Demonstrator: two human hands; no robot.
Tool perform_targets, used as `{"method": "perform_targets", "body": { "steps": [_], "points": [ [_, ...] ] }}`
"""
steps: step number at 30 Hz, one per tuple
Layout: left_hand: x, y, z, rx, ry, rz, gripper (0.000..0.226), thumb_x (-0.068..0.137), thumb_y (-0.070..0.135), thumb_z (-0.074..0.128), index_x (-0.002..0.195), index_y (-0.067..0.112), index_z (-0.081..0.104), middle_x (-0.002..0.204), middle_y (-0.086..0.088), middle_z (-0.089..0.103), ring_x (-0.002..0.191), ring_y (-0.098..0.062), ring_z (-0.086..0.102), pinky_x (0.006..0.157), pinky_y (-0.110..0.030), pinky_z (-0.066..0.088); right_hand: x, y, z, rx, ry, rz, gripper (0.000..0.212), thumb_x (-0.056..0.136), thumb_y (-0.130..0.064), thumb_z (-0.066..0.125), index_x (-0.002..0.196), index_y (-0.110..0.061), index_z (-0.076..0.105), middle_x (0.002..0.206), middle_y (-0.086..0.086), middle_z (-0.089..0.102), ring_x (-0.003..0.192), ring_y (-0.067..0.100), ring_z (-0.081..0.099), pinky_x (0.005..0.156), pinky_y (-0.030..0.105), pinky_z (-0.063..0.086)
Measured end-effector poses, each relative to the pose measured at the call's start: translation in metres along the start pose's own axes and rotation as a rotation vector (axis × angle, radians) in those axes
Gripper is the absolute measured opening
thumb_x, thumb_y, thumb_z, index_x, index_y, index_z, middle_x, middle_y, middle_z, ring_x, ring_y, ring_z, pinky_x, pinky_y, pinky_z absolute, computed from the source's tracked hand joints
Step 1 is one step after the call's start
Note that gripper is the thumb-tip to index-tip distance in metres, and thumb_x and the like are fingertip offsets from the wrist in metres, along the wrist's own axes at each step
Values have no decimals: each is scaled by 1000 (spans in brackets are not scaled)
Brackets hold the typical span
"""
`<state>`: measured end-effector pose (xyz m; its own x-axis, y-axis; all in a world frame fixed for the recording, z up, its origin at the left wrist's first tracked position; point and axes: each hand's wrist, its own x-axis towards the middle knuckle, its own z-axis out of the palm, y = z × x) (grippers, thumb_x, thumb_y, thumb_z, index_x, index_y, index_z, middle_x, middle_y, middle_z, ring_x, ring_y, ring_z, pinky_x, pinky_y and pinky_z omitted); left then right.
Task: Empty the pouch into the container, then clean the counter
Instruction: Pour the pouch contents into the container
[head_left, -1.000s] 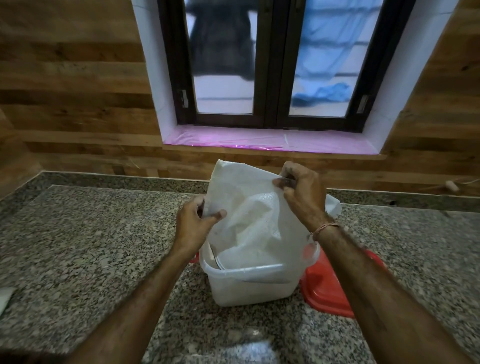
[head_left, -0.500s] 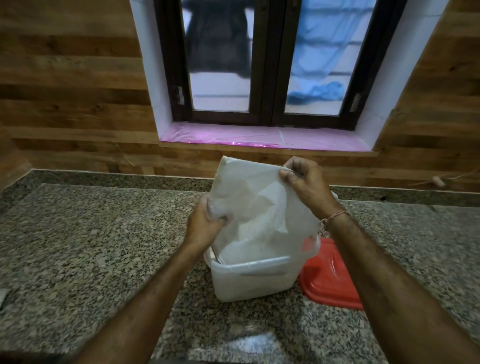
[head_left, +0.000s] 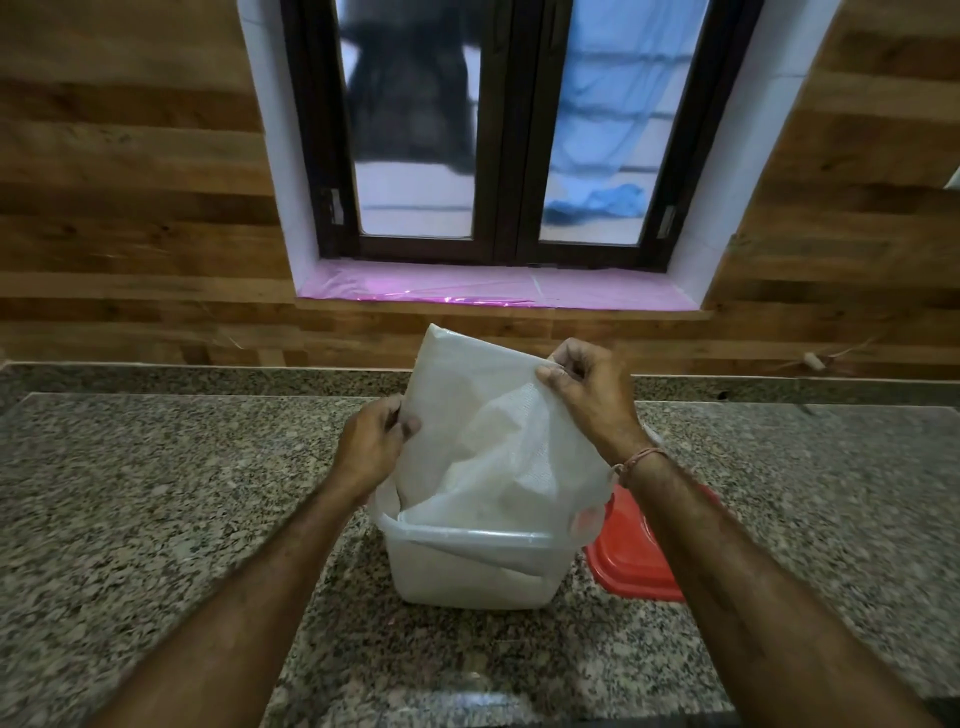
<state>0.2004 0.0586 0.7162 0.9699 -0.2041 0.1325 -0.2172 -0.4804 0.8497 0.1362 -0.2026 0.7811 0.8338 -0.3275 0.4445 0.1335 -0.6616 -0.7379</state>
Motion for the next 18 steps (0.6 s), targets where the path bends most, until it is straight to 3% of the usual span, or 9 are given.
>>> {"method": "perform_targets", "body": {
  "steps": [2, 4, 8, 10, 12, 14, 16, 18],
  "points": [
    [-3, 7, -3, -41, 115, -22, 14, 96, 25, 65, 87, 19, 73, 87, 3, 75, 87, -22, 71, 72, -39, 58, -1, -6, 4, -75, 48, -12, 30, 85, -20, 75, 66, -22, 52, 65, -11, 53, 62, 2, 47, 59, 27, 40],
    [-5, 7, -6, -120, 139, -52, 19, 96, 26, 65, 79, 18, 70, 83, -1, 75, 88, -28, 71, 76, -47, 59, -2, -13, 8, -195, 117, -44, 32, 87, -8, 72, 68, -20, 48, 66, -10, 52, 61, -2, 49, 54, 21, 33],
    [-15, 10, -11, -252, 96, -75, 18, 100, 25, 60, 86, 20, 70, 94, -1, 76, 97, -31, 71, 86, -54, 60, -4, -21, 18, -418, 161, -151, 27, 78, 2, 63, 74, -19, 47, 73, -2, 55, 68, 18, 55, 51, 28, 33],
    [-25, 11, -11, -277, 40, -45, 8, 99, 27, 64, 102, 19, 63, 105, -2, 73, 102, -32, 70, 87, -51, 60, -4, -20, 22, -459, 160, -161, 23, 77, 2, 60, 77, -18, 49, 76, -1, 57, 69, 20, 57, 52, 30, 36],
    [-35, 11, -6, -226, -76, -29, 66, 82, 36, 83, 133, 23, 44, 130, -4, 63, 113, -27, 66, 94, -48, 58, -3, -19, 26, -440, 165, -154, 24, 80, 1, 63, 79, -17, 48, 76, 0, 56, 68, 22, 55, 52, 32, 37],
    [-40, 9, 6, -39, -92, 15, 134, 56, 58, 92, 156, 34, 6, 155, -8, 41, 134, -29, 50, 111, -52, 44, 0, -21, 27, -394, 181, -149, 29, 83, 0, 67, 77, -19, 46, 73, -1, 54, 66, 19, 51, 53, 33, 37],
    [-45, 9, 19, 157, -48, 42, 161, 45, 74, 87, 157, 36, -23, 166, -12, 21, 147, -33, 31, 121, -52, 28, 4, -26, 26, -326, 188, -135, 32, 82, 4, 68, 74, -19, 46, 72, -3, 52, 62, 9, 47, 54, 39, 43],
    [-45, 7, 29, 284, 26, 34, 165, 47, 78, 83, 156, 28, -30, 165, -17, 21, 148, -36, 29, 121, -50, 24, 5, -30, 24, -266, 183, -133, 34, 79, 10, 66, 72, -17, 48, 71, -5, 52, 61, -2, 47, 56, 42, 49]
  ]
}}
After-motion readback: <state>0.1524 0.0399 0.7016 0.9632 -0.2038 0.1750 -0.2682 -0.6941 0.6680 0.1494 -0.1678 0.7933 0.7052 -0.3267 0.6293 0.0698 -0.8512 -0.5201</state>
